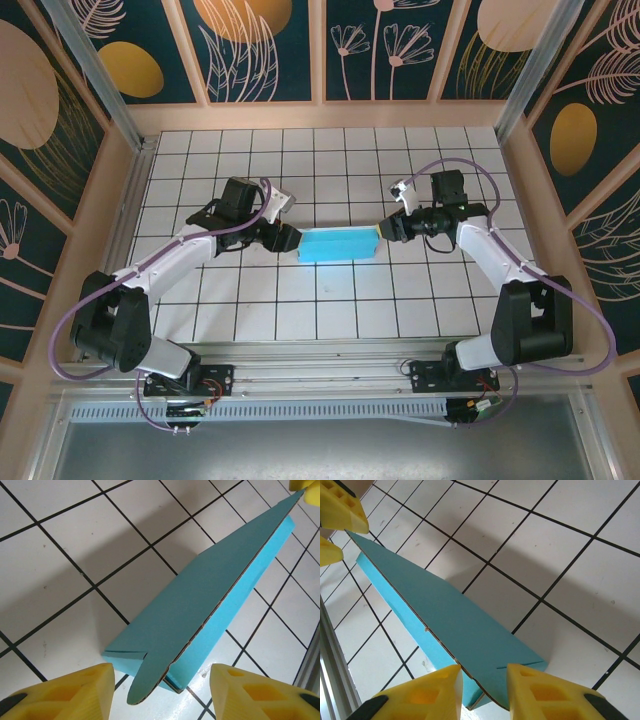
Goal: Fold the paper box
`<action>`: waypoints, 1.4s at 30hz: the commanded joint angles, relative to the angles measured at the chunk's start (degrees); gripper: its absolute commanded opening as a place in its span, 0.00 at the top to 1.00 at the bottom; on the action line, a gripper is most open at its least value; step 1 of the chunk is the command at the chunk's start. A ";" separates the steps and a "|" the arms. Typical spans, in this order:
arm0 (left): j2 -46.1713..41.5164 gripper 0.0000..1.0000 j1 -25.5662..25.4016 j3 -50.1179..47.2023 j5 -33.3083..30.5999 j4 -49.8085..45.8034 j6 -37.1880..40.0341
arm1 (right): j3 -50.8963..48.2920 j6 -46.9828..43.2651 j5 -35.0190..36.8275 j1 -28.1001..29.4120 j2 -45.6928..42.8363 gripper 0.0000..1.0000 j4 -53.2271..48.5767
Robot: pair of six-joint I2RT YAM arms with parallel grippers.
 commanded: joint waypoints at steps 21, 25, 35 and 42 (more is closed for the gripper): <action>2.89 0.70 -1.26 4.38 -2.64 -2.03 0.11 | -0.35 3.14 2.95 1.99 1.10 0.81 1.17; 2.26 0.70 -1.36 4.53 -3.49 -1.73 -2.08 | -0.79 5.62 4.69 2.59 0.80 0.85 2.16; -0.99 0.67 -1.53 4.48 -7.48 -3.97 -7.00 | -2.10 9.08 7.40 3.79 -1.62 0.87 4.56; -3.09 0.69 -1.58 4.30 -7.92 -4.85 -10.23 | -2.37 10.23 8.18 4.24 -1.56 0.87 5.15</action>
